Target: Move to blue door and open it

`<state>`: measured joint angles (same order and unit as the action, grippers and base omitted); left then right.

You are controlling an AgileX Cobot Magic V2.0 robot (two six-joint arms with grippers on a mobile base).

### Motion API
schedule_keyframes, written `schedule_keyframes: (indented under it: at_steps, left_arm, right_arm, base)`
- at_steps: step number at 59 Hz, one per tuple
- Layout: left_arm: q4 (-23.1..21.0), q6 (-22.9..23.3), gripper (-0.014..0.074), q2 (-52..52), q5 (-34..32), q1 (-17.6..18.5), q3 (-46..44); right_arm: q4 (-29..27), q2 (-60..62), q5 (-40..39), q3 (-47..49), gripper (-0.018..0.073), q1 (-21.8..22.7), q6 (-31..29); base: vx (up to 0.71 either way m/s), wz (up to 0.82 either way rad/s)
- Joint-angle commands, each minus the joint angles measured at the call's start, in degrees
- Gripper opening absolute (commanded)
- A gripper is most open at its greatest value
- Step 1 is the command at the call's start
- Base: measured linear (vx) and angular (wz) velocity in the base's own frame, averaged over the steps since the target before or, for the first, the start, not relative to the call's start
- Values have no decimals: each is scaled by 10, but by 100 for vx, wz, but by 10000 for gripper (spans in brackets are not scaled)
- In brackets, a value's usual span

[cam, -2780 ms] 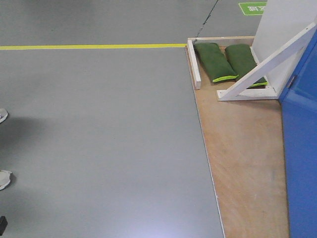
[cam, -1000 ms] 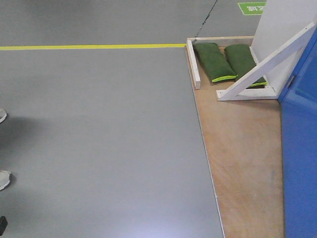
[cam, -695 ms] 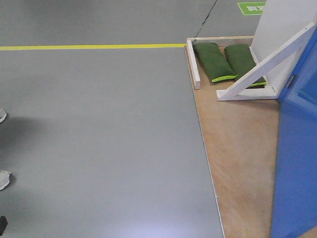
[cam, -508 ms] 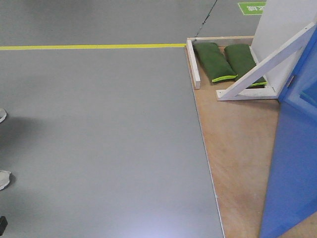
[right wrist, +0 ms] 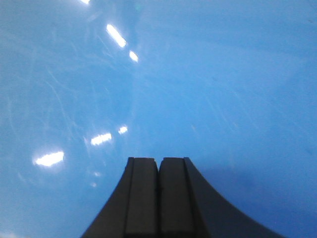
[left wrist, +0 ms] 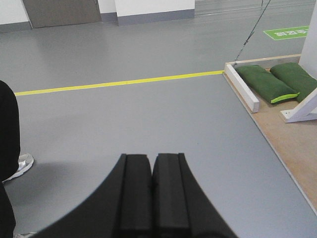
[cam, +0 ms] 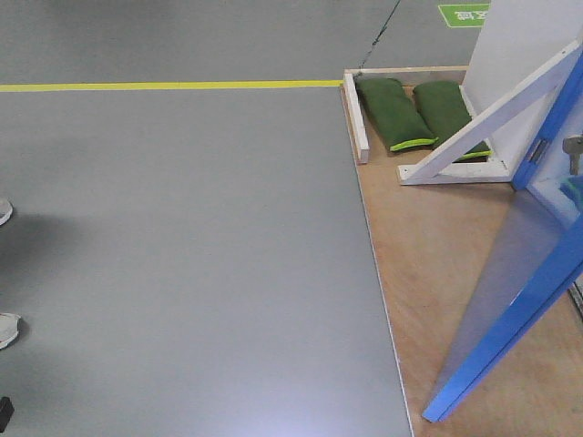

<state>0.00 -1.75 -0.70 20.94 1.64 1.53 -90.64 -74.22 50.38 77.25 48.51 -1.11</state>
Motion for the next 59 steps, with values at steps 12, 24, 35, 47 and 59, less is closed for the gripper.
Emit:
schedule_keyframes:
  at_steps: [12,24,35,47,59]
  left_arm:
    - [0,2,70,-8,-45,-1,2]
    - [0,2,70,-8,-45,-1,2]
    - [0,2,70,-8,-45,-1,2]
    - [0,2,70,-8,-45,-1,2]
    - [0,2,70,-8,-45,-1,2]
  right_arm:
    - [40,-23,-115,21,3,-139,-7]
    - [122,-31,-124,21,3,-206,-7]
    - [128,-31,-122,21,3,-255,-7]
    - [128,-31,-117,21,3,-277,-7]
    - [128,-31,-118,21,3,-277,-7]
  base:
    - [0,0]
    - [0,0]
    - [0,0]
    - [0,0]
    - [0,0]
